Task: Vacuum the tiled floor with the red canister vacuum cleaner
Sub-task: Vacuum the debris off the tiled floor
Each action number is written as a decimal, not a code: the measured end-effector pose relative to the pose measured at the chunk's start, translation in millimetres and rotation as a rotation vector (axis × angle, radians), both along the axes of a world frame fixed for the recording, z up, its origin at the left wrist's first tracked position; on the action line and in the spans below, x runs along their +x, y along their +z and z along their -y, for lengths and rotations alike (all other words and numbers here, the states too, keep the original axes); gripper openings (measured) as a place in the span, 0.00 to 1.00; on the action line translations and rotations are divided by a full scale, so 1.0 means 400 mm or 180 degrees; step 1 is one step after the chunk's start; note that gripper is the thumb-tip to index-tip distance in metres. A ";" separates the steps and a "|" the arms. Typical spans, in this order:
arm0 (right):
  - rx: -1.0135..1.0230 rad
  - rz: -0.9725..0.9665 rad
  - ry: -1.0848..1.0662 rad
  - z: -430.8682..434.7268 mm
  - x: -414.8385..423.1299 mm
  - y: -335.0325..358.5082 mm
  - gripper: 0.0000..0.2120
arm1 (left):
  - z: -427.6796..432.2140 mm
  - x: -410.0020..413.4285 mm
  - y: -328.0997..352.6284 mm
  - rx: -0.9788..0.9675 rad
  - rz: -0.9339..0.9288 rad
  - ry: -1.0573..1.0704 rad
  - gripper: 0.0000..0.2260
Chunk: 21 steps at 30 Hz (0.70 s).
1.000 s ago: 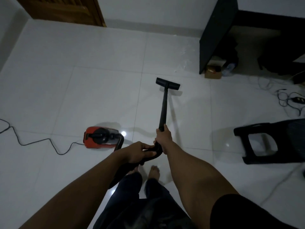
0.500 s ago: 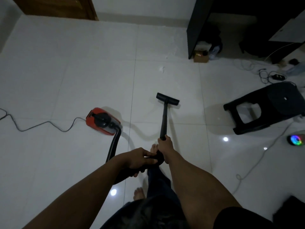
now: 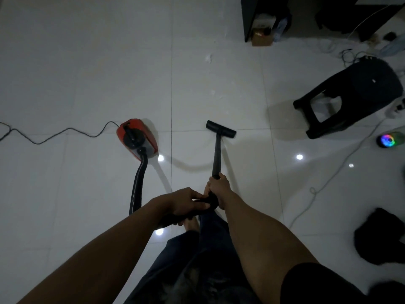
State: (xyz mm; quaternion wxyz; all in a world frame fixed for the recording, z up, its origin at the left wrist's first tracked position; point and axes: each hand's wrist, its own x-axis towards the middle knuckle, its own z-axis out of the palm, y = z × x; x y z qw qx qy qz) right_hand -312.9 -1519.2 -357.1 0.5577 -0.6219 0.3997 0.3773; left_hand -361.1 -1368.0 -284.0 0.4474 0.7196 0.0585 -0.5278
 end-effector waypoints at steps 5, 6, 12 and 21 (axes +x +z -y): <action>-0.0056 0.0019 0.0231 0.030 -0.015 -0.023 0.26 | 0.028 -0.007 -0.022 -0.0028 0.0006 -0.0078 0.22; -0.0012 -0.0006 0.0203 0.037 -0.007 -0.024 0.26 | 0.037 -0.001 -0.023 -0.0023 0.0045 -0.0105 0.22; -0.0011 -0.0049 0.0231 0.072 0.072 -0.026 0.23 | 0.087 0.056 -0.020 0.0081 0.0210 -0.0045 0.23; -0.0185 -0.0131 0.0601 0.150 0.275 -0.043 0.30 | 0.169 0.236 -0.051 0.0034 -0.0061 0.0088 0.24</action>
